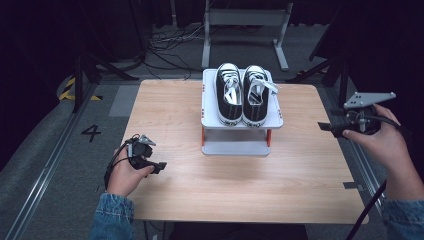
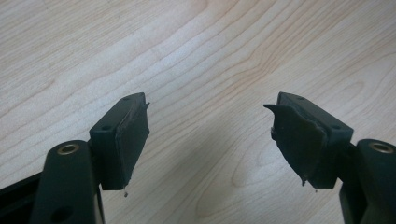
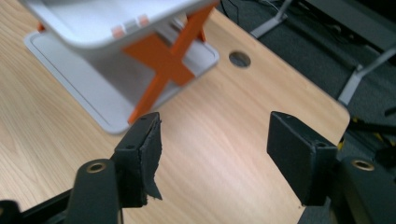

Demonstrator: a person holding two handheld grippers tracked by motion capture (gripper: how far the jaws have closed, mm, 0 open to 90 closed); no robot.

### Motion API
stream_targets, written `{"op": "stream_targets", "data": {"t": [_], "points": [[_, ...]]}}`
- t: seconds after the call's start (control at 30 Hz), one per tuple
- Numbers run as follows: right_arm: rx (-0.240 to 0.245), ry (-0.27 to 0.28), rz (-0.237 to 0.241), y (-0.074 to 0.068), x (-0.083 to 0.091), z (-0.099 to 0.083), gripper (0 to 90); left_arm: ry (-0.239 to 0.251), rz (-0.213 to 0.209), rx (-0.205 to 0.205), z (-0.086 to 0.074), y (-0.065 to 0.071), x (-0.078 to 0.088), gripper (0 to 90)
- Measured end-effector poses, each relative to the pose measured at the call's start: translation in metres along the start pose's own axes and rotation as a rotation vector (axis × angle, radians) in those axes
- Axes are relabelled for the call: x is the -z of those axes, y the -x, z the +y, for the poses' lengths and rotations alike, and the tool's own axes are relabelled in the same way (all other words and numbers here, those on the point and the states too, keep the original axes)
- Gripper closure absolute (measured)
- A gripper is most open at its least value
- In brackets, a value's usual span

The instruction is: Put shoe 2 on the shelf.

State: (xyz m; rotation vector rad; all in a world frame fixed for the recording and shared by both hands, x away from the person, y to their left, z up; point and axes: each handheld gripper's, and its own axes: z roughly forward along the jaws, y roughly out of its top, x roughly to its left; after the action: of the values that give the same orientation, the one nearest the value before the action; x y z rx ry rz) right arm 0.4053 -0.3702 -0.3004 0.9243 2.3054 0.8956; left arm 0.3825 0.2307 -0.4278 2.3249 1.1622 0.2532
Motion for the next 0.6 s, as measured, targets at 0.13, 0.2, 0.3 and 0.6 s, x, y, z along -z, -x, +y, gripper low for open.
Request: {"op": "stream_targets", "data": {"t": [0.13, 0.2, 0.3, 0.6], "points": [[-0.059, -0.014, -0.009, -0.007, -0.010, -0.034, 28.6, 0.004, 0.001, 0.007, -0.002, 0.001, 0.002, 27.5], [-0.087, -0.010, -0.002, -0.012, -0.015, -0.049, 27.1, 0.003, 0.006, 0.009, -0.003, 0.003, 0.002, 27.5], [-0.140, 0.013, 0.017, -0.019, -0.023, -0.068, 26.1, -0.007, 0.007, 0.006, -0.005, 0.006, 0.001, 27.3], [-0.190, -0.029, 0.054, -0.027, -0.059, -0.106, 19.7, -0.024, 0.003, -0.002, -0.005, 0.009, -0.008, 23.7]]}}
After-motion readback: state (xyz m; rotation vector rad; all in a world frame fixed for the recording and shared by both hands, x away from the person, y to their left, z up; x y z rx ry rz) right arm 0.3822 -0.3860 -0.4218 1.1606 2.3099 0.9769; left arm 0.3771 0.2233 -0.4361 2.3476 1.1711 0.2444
